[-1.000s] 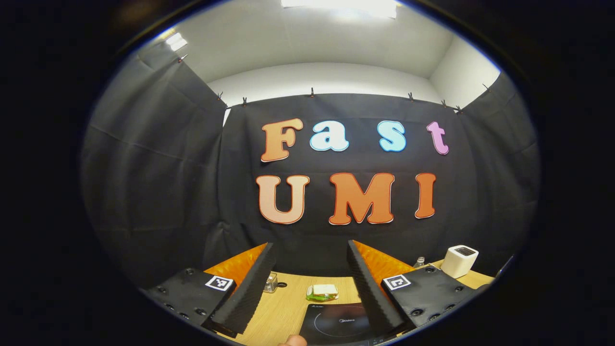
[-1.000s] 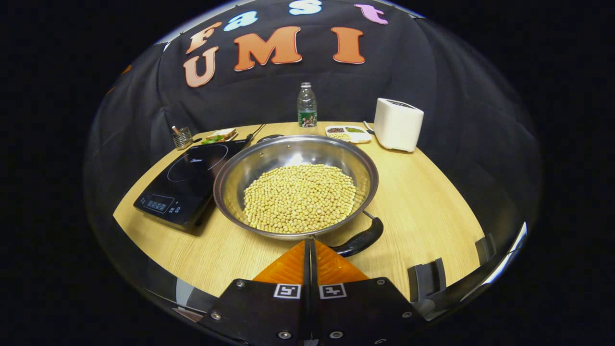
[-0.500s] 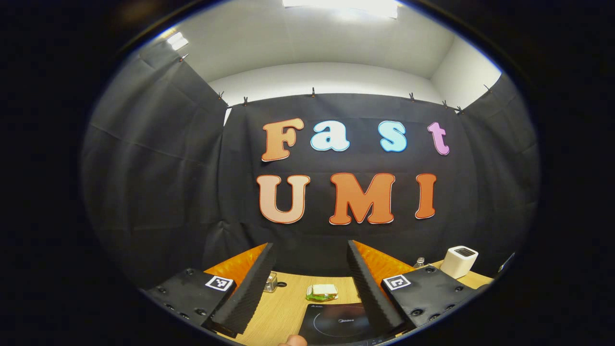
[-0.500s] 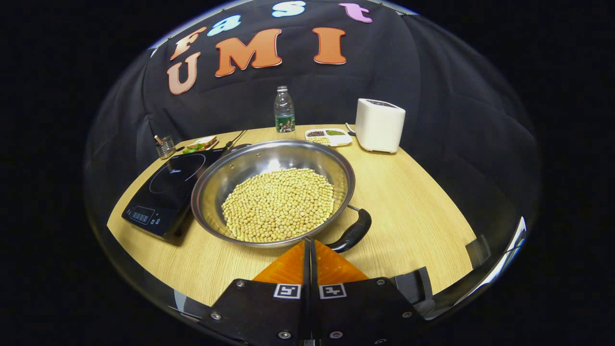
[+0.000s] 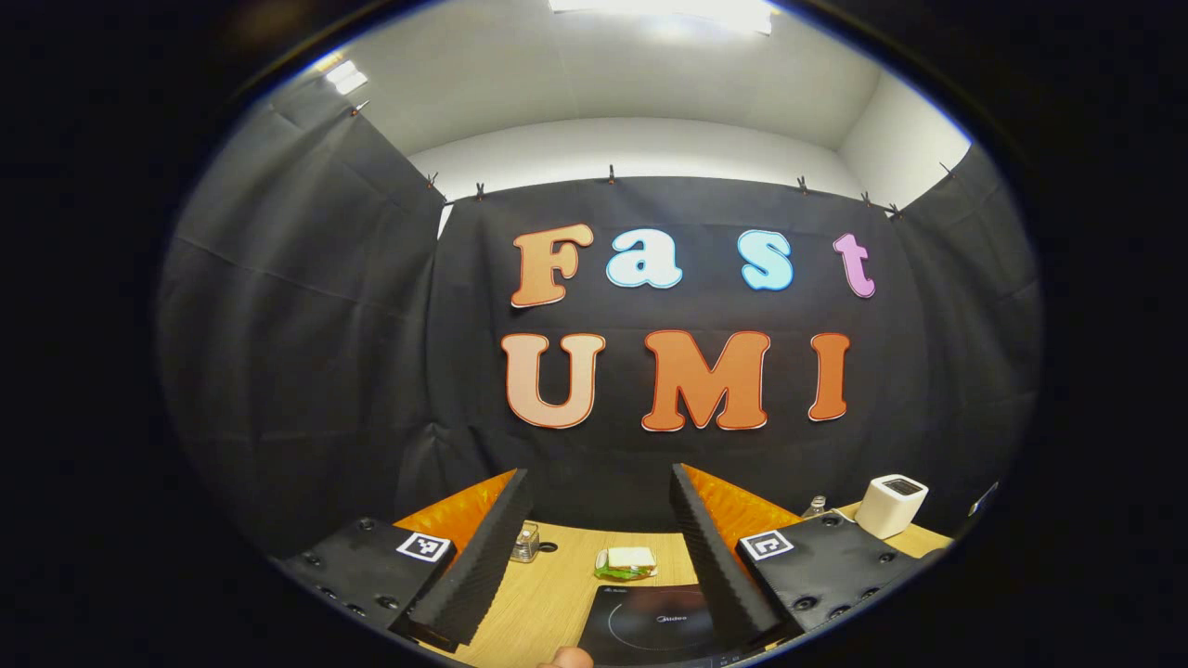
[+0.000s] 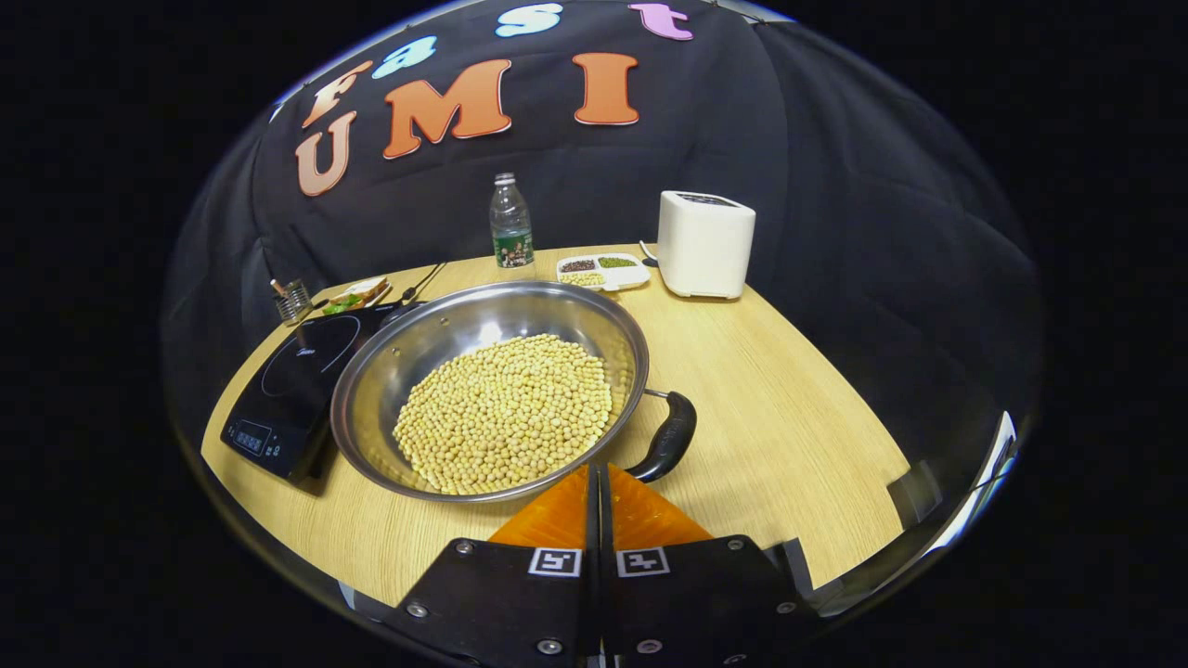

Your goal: First push the handle of the pot to place it horizontally, then grasp the pot with both hands and set it on the induction cooktop.

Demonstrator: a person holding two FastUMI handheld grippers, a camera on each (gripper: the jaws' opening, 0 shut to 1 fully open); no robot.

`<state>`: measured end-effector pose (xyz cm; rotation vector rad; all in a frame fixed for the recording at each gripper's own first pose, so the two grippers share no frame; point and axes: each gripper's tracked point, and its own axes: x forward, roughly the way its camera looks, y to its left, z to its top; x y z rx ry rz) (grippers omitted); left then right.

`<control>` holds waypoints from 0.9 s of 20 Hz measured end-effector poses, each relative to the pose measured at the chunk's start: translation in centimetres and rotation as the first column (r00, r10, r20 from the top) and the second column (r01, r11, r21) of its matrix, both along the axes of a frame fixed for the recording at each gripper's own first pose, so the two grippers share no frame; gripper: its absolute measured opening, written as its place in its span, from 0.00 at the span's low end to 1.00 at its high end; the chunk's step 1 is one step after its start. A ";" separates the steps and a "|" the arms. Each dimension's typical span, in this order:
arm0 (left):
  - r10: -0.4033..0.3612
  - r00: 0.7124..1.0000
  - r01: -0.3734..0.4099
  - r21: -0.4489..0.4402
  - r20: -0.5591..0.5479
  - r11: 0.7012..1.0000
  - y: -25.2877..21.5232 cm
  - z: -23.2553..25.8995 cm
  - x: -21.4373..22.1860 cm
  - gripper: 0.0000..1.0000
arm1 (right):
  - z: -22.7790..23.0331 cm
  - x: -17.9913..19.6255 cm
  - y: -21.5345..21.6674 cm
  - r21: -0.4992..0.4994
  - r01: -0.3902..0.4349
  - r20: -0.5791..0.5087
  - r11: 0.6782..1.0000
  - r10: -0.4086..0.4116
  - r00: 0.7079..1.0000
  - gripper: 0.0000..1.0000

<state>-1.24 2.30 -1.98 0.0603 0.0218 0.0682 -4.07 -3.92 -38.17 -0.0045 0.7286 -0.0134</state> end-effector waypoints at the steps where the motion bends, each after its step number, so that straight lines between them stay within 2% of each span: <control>1: 0.002 1.000 -0.002 0.001 0.001 1.000 0.0 0.1 -0.1 0.99 | 0.1 0.2 -0.2 0.000 0.005 0.001 1.000 -0.005 1.000 0.00; 18: -0.004 1.000 0.004 -0.001 0.001 1.000 -0.5 -0.2 0.5 0.98 | 0.0 3.5 -3.1 0.010 0.058 0.006 0.998 -0.058 0.998 0.00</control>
